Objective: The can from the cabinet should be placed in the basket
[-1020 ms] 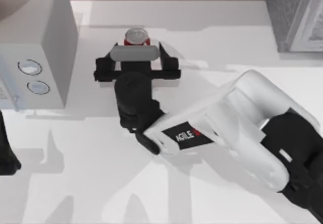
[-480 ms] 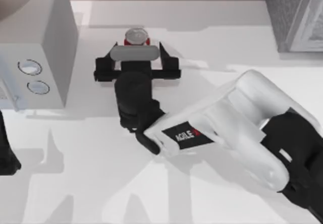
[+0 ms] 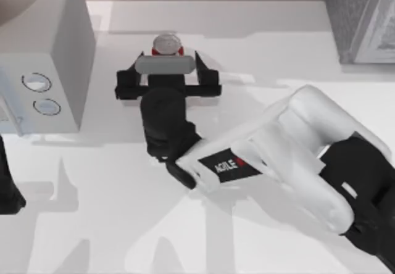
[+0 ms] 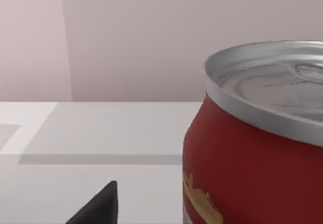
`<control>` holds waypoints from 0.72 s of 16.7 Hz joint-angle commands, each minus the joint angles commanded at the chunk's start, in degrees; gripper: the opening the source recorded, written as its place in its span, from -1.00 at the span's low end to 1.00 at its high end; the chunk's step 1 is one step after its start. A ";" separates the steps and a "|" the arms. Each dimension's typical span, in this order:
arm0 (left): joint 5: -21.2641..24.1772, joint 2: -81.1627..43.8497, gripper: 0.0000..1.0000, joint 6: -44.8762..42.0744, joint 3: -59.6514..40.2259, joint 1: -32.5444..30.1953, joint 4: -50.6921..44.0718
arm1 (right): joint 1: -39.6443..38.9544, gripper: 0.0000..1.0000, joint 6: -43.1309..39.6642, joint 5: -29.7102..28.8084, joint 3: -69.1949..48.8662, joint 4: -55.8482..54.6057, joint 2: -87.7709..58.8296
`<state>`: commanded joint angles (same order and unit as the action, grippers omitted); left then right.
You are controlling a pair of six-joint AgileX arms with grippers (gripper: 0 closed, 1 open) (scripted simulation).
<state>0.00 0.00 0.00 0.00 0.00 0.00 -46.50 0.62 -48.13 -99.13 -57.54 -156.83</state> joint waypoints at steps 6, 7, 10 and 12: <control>0.00 0.00 1.00 0.00 0.00 0.00 0.00 | -1.28 1.00 0.00 -0.88 2.31 -1.56 1.53; 0.00 0.00 1.00 0.00 0.00 0.00 0.00 | -2.13 1.00 0.02 -1.65 4.23 -2.69 2.45; 0.00 0.00 1.00 0.00 0.00 0.00 0.00 | -5.26 1.00 0.14 -4.81 12.37 -6.83 5.42; 0.00 0.00 1.00 0.00 0.00 0.00 0.00 | -7.17 1.00 0.21 -6.88 17.03 -9.39 7.14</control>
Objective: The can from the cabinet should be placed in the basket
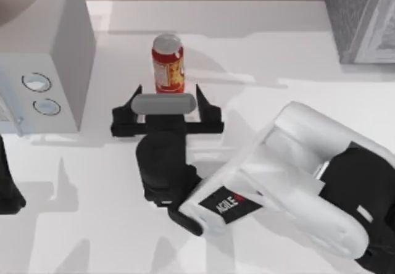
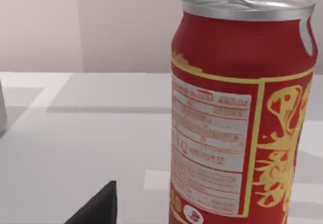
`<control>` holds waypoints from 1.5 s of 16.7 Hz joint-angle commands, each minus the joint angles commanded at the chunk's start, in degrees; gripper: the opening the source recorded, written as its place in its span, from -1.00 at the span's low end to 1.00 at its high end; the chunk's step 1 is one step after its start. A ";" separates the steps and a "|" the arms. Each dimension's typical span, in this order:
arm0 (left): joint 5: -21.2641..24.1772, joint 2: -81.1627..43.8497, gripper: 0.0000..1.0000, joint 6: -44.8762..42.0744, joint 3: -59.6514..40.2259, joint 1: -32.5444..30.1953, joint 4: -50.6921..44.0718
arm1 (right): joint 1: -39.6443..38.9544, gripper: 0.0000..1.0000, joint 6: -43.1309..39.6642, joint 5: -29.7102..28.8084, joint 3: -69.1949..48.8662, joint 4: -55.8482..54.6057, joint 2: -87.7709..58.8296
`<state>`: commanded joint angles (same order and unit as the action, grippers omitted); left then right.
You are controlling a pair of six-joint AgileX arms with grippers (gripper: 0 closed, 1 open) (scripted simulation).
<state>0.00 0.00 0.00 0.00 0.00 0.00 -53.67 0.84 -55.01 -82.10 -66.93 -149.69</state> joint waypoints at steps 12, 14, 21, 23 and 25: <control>0.00 0.00 1.00 0.00 0.00 0.00 0.00 | 1.58 1.00 -0.16 1.22 11.12 -6.82 3.48; 0.00 0.00 1.00 0.00 0.00 0.00 0.00 | 2.47 1.00 0.03 2.22 13.90 -8.91 4.76; 0.00 0.00 1.00 0.00 0.00 0.00 0.00 | 3.53 1.00 -0.01 3.30 15.46 -7.56 6.40; 0.00 0.00 1.00 0.00 0.00 0.00 0.00 | 6.22 1.00 -0.12 5.56 18.38 -3.68 10.30; 0.00 0.00 1.00 0.00 0.00 0.00 0.00 | 10.16 1.00 -0.25 8.86 22.72 2.18 16.39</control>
<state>0.00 0.00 0.00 0.00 0.00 0.00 -43.51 0.59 -46.15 -59.39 -64.75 -133.29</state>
